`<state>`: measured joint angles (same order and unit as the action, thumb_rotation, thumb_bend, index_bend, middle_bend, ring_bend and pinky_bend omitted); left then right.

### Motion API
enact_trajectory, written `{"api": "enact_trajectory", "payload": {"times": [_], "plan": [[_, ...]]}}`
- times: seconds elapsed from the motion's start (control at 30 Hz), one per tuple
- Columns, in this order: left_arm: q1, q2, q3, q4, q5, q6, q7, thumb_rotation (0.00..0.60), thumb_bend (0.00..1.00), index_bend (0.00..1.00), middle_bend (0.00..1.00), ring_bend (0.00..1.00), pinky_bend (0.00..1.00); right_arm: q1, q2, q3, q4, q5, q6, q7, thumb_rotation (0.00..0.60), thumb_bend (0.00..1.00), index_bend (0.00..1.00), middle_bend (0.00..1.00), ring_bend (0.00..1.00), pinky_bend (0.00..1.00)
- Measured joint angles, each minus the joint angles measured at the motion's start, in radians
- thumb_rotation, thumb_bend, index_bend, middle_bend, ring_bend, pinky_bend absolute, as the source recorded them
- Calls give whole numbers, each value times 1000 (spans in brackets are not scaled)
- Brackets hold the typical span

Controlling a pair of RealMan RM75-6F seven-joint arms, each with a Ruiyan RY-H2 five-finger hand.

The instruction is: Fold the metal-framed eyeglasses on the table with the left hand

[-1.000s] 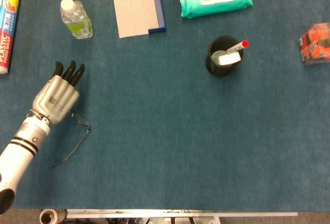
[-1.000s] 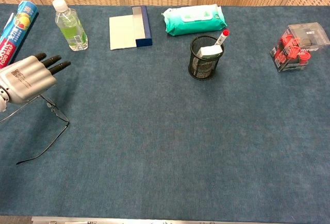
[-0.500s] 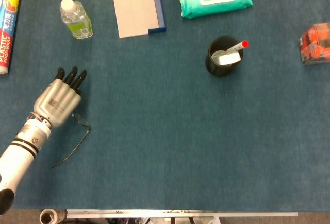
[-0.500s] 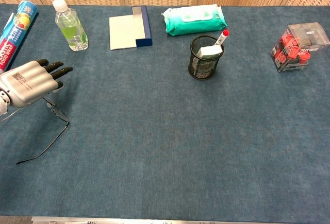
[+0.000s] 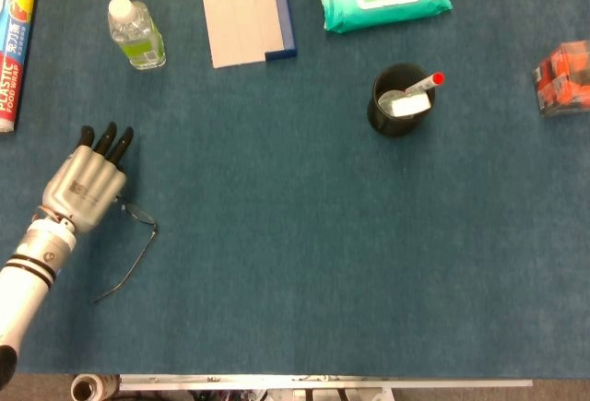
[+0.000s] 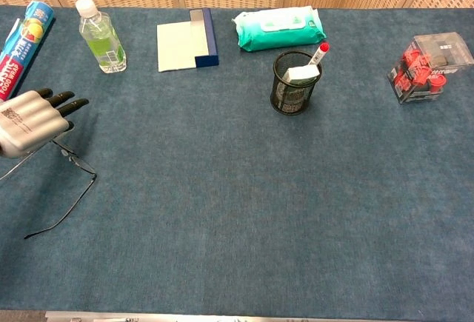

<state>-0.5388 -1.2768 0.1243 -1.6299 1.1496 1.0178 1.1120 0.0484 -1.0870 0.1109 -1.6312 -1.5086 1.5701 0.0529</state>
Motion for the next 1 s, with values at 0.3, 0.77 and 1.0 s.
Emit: {"api": "enact_trajectory", "payload": {"times": [0.3,0.77,1.0], "plan": [[14,23,15,-25,-25,39,18,600,839,560,0,0,169,0,-2,-2,-2,-4,1,-3,600,539,589,516,358,357],[45,46,1,-26,33,100,-167,600,839,402,0,0,169,-3,5,1,-7,-6,10,2,600,539,589,516,358,357],[100,98,-9,-50,94,153,-410,600,839,489,0,0,169,-3,3,-2,-10,-13,11,-1,600,538,590,516,358,357]]}}
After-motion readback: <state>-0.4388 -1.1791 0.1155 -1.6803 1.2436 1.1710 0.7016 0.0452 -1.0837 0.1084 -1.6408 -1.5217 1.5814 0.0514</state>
